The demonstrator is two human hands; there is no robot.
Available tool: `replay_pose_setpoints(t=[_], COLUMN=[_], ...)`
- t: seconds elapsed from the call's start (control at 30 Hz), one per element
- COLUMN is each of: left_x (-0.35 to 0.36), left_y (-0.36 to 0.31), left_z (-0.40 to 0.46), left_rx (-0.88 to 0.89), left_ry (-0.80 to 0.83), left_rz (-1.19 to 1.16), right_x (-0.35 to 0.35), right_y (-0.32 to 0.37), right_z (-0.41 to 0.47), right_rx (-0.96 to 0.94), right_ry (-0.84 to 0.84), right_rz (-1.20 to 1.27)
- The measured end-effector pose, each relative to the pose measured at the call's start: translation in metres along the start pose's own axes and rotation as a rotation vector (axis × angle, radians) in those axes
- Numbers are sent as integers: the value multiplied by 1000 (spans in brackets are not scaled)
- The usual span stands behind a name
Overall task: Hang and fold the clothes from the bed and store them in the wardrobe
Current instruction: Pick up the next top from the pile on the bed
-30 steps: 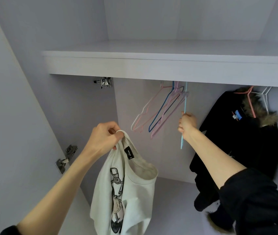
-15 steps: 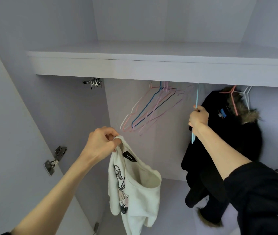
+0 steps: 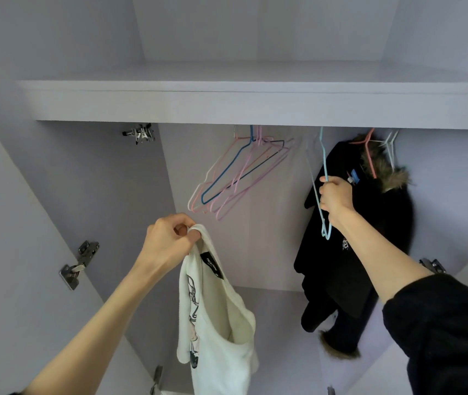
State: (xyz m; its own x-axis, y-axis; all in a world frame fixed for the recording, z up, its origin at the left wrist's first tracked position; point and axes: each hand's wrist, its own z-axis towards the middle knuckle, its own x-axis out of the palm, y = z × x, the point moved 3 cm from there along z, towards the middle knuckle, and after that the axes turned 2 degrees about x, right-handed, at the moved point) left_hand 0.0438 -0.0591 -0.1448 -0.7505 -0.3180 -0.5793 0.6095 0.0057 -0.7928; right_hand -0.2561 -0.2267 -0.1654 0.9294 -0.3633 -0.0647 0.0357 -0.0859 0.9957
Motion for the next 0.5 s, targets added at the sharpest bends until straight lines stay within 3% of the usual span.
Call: replay_pose_setpoints(t=[0.2,0.37,0.5], left_x=[3,5,6], left_y=[0,6,13], left_z=[-3,-6,-11], left_rx=[-5,24,-45], left_ry=[5,-39,-30], left_rz=[-15,-15,-143], right_x=[-3,-15,-36], right_y=[-4,-40,-84], right_z=[-15,-35,-64], right_rx=[-32,31,70], right_ry=[68,1,-12], right_rz=[0,-102,49])
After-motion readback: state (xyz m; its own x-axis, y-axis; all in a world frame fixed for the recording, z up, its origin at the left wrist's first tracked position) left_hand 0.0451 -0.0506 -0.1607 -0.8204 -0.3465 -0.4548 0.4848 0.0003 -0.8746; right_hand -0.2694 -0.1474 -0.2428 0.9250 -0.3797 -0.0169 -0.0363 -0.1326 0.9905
